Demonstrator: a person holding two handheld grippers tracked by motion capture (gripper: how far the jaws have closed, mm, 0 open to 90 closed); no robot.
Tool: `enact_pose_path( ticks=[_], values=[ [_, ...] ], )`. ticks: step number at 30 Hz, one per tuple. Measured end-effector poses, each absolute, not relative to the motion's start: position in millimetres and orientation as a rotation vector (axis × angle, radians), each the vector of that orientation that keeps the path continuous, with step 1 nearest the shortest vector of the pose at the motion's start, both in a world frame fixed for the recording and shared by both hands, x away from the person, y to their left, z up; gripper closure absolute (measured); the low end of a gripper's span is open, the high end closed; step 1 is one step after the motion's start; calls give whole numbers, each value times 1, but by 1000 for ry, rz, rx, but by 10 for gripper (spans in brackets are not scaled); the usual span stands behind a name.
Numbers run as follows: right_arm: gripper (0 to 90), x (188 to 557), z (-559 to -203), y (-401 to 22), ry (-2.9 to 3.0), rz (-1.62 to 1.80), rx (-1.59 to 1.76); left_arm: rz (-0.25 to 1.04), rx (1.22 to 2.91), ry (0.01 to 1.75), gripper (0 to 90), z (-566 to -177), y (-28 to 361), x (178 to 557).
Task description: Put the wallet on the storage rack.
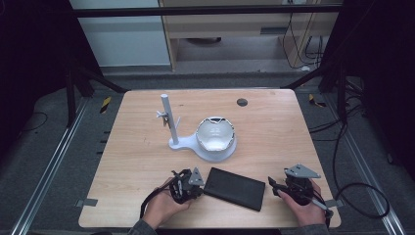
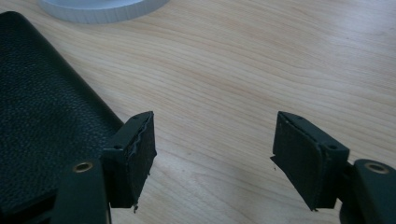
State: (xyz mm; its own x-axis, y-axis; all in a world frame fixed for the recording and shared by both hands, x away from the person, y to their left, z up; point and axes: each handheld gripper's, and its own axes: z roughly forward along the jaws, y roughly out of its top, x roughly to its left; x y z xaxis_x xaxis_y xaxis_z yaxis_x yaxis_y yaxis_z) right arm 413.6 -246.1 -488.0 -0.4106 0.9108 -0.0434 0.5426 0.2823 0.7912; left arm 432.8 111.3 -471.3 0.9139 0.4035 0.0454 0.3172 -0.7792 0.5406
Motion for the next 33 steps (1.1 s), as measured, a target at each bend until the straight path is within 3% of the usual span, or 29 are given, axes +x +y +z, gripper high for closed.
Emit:
enact_pose_path(
  ticks=[20,27,33],
  values=[
    [229,403,-484,-203,2195,1129,1173,224,2435,544,884,-459,103,438],
    [126,396,-471,-185,2262,1137,1103,234,2450,537,876,-455,95,441],
    [92,388,-471,-174,2333,1115,1030,240,2447,534,874,-452,92,444]
  ],
)
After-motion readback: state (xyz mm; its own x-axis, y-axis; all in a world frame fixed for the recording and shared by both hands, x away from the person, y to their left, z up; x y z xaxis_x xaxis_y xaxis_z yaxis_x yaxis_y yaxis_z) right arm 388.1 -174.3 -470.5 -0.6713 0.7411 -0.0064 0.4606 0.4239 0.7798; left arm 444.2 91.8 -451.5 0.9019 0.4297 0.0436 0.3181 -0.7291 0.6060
